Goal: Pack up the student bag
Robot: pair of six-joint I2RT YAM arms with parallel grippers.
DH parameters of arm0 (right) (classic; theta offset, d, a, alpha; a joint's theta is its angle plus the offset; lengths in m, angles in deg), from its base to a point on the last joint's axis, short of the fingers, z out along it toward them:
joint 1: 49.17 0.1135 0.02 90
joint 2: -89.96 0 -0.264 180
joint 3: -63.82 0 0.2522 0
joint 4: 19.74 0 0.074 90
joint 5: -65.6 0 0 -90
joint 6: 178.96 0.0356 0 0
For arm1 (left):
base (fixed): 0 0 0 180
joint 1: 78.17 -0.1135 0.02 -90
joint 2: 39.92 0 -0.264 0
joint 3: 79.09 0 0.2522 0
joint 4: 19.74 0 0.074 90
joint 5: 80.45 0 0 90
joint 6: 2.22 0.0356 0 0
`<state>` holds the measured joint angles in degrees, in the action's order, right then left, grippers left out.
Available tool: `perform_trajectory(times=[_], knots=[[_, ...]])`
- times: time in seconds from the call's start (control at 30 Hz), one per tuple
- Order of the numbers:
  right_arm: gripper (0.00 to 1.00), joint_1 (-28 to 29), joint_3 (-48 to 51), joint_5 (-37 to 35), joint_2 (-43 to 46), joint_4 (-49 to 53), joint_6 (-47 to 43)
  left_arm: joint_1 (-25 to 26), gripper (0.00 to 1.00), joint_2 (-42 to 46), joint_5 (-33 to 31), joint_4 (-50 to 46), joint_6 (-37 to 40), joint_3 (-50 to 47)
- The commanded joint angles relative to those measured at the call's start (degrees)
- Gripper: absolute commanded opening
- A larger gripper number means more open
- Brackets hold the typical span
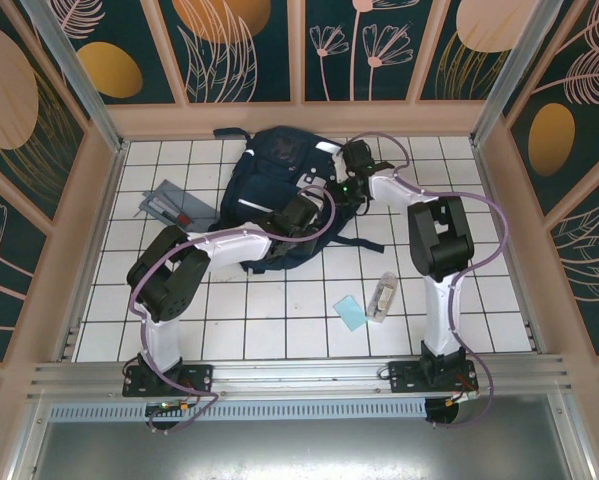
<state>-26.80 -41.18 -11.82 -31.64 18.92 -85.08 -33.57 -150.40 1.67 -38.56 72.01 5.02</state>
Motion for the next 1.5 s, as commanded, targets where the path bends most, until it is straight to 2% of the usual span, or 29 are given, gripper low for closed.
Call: perform_trajectory(times=[0.0, 0.33, 0.47, 0.7, 0.97, 1.03, 1.13, 1.2, 1.27, 1.33, 1.4, 1.47], knots=[[0.20, 1.1, -1.5, -10.0, -1.4, 3.7, -4.4, -0.9, 0.00, 1.6, 2.6, -0.7, -2.8, -1.1], [0.32, 4.7, -1.7, -22.2, -6.1, 5.9, -9.6, -1.6, 0.00, 3.1, 4.3, -1.4, -3.3, -0.2], [0.30, 5.1, -0.5, -15.0, -5.1, 7.2, -10.8, -2.2, 0.00, 4.2, 3.6, -1.2, -3.2, -0.7], [0.30, 3.6, 5.9, -2.9, 2.9, 4.8, -9.9, -3.1, 0.00, 3.5, 3.0, -1.4, -2.6, -1.2], [0.32, 2.6, 7.0, 0.7, 1.8, 3.8, -10.2, -3.1, 0.00, 4.0, 3.4, -1.2, -2.3, -2.0], [0.33, 3.2, 6.9, -3.5, 0.8, 3.0, -10.3, -3.0, 0.00, 4.3, 3.7, -1.4, -2.2, -2.1], [0.34, 4.9, 4.5, -15.2, -4.0, 4.7, -10.8, -3.1, 0.00, 5.2, 3.0, -1.4, -2.1, -2.3], [0.33, 5.1, 4.3, -17.1, -6.0, 5.0, -11.0, -3.1, 0.00, 6.0, 2.5, -1.4, -2.0, -2.6], [0.31, 5.1, 5.1, -18.7, -6.9, 4.2, -10.1, -3.2, 0.00, 6.5, 2.2, -1.3, -2.0, -2.9], [0.23, 4.7, 5.1, -18.4, -7.4, 4.0, -8.7, -3.1, 0.00, 6.8, 2.2, -1.1, -2.1, -3.0], [0.08, 3.5, 5.0, -17.4, -7.1, 3.8, -6.0, -3.2, 0.00, 6.8, 2.3, -0.8, -2.3, -3.0], [0.00, 1.0, 5.4, -10.4, -5.6, 3.2, -2.3, -3.3, 0.00, 6.7, 2.4, -0.6, -2.6, -2.9]])
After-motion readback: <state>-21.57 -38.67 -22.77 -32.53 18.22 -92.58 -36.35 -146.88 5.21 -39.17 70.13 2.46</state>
